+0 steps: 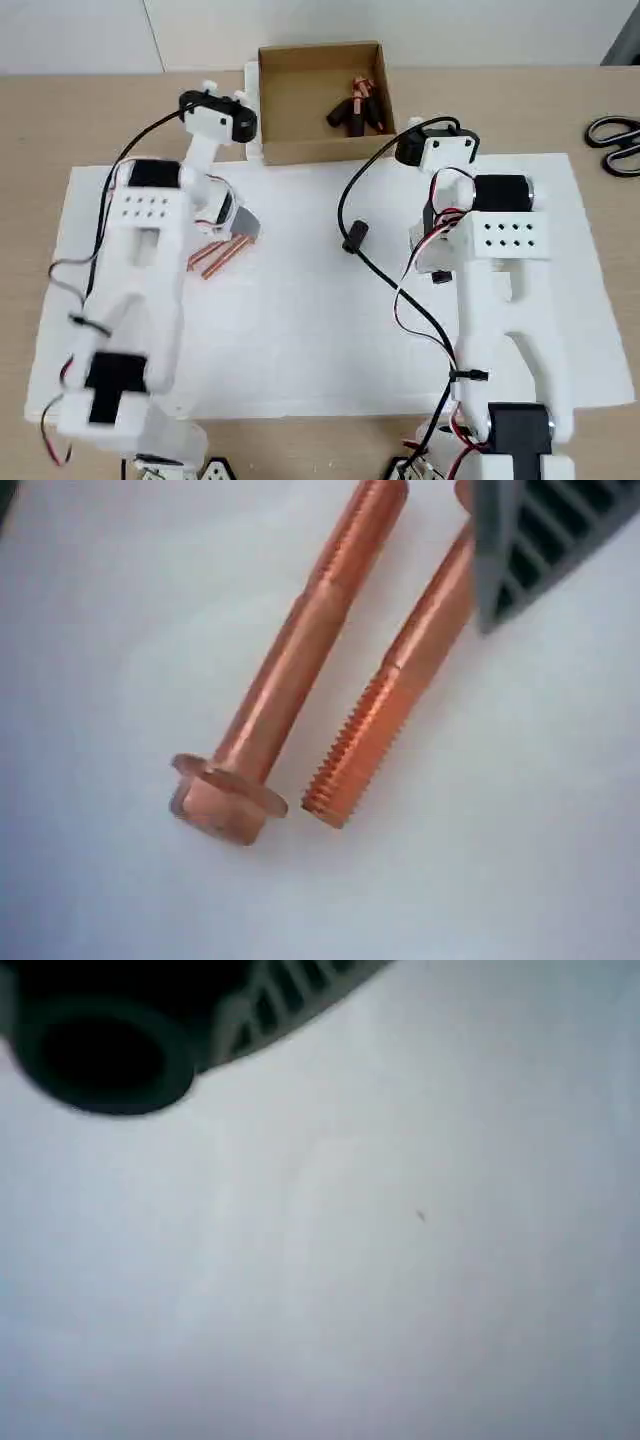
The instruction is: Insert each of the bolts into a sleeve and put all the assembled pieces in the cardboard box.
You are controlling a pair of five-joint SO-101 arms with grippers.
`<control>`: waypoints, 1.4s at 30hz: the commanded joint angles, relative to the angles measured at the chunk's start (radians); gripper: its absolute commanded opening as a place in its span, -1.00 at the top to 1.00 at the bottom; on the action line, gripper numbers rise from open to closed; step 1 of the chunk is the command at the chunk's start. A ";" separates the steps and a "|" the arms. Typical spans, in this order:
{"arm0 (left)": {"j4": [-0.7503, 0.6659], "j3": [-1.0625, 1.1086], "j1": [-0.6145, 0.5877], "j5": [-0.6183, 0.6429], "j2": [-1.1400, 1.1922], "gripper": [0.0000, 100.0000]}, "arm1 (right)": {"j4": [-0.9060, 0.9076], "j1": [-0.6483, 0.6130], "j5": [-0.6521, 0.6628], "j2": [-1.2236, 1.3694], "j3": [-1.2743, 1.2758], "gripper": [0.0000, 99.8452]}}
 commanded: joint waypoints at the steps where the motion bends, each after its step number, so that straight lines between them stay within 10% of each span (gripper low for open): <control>1: 0.087 -0.140 0.028 -0.115 0.106 0.40 | -0.001 0.004 0.002 -0.047 -0.006 0.99; 42: 0.046 -0.226 0.054 -0.124 0.381 0.61 | -0.005 0.001 0.000 -0.050 0.026 0.99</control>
